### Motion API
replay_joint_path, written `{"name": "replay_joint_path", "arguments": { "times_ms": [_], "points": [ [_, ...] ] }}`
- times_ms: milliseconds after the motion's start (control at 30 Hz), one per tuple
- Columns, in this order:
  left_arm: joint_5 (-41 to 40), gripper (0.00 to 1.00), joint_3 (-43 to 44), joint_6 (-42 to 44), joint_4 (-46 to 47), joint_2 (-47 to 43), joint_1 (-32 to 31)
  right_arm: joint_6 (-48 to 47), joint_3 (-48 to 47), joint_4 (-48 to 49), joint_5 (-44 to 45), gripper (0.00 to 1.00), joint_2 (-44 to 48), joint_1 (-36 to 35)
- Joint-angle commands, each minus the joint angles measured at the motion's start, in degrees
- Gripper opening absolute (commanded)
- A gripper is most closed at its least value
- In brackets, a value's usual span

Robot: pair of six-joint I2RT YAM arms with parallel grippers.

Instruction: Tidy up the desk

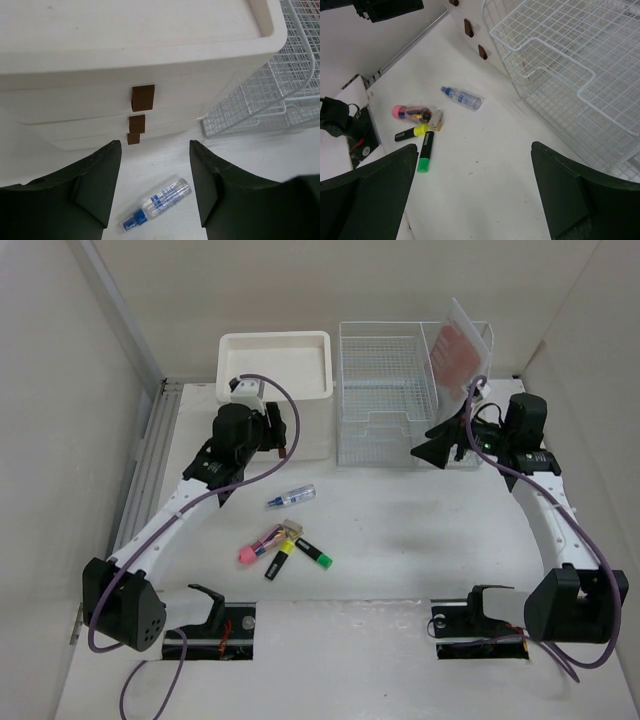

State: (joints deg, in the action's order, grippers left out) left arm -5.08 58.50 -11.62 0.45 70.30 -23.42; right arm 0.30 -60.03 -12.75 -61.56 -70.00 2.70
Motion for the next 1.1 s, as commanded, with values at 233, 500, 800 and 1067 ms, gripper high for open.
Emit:
{"name": "replay_joint_path", "arguments": {
  "times_ms": [233, 500, 800, 1067],
  "points": [
    [-5.2, 0.49, -1.9, -2.9, 3.2, -1.6, -0.6, 0.3, 0.0, 2.9, -3.5, 1.0, -0.1, 0.2],
    [-12.5, 0.46, 0.6, -2.2, 3.4, 4.7, -3.8, 1.4, 0.0, 3.4, -4.6, 1.0, 0.4, 0.2],
    [-16.4, 0.42, -1.2, 0.0, 7.9, 4.0, -3.8, 1.4, 0.0, 3.4, -5.8, 1.0, 0.5, 0.2],
    [-17.9, 0.42, -3.0, 1.2, 13.1, 3.4, -4.4, 1.4, 0.0, 3.4, -6.3, 1.0, 0.5, 0.2]
  ]
}}
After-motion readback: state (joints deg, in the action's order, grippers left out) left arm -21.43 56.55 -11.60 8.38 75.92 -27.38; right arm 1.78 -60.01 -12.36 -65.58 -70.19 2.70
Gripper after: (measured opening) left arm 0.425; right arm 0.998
